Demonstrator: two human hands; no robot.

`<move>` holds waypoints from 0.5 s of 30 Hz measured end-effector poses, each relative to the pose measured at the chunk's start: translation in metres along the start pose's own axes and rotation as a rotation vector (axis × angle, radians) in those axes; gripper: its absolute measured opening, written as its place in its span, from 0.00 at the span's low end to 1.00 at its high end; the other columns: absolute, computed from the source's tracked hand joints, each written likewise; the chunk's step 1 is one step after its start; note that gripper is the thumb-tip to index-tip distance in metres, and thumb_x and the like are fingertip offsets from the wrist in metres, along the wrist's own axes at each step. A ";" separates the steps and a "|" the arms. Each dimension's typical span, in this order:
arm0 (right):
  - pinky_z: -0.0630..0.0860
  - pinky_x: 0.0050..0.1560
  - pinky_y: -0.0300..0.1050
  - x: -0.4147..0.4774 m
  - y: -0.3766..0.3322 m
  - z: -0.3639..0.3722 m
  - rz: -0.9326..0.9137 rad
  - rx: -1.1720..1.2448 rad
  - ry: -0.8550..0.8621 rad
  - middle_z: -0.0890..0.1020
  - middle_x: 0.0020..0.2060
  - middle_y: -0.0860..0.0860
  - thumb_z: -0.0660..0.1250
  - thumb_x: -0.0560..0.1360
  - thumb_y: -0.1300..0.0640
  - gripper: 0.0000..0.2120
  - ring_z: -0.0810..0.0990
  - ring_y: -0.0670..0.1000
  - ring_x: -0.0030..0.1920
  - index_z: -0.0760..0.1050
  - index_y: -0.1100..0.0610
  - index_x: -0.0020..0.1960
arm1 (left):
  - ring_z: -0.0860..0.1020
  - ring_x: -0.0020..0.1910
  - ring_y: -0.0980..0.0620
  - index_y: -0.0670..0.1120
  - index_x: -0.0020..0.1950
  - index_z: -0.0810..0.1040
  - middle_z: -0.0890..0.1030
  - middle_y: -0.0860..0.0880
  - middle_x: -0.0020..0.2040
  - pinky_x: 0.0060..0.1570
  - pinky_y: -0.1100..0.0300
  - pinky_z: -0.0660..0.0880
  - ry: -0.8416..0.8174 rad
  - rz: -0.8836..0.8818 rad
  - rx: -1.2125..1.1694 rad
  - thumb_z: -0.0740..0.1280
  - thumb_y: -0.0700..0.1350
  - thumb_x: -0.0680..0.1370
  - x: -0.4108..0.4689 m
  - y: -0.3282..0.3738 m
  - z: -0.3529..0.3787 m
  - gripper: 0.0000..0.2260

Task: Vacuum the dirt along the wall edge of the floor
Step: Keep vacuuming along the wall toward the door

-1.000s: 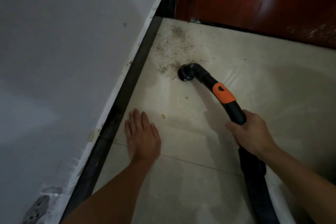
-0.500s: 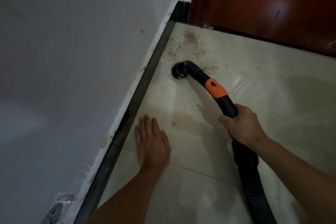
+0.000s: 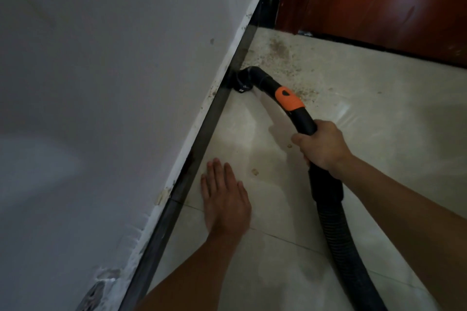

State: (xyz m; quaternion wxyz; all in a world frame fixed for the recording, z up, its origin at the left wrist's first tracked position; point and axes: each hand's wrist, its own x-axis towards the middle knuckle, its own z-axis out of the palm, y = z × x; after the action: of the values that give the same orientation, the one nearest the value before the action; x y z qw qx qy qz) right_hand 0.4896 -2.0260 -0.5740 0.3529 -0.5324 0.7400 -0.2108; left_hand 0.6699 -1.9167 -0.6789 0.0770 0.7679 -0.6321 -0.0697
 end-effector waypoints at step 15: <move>0.71 0.25 0.43 -0.106 0.095 -0.092 0.177 -0.147 0.118 0.78 0.26 0.56 0.73 0.70 0.61 0.07 0.75 0.54 0.23 0.75 0.58 0.39 | 0.61 0.75 0.39 0.35 0.72 0.68 0.64 0.36 0.74 0.73 0.43 0.57 0.012 0.013 -0.016 0.49 0.48 0.79 -0.002 0.000 -0.001 0.26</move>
State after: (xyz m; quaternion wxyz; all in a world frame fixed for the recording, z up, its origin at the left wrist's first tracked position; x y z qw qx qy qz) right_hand 0.3799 -1.8996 -0.5471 0.2858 -0.4761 0.8171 -0.1551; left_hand 0.6695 -1.9151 -0.6774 0.0871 0.7636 -0.6360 -0.0698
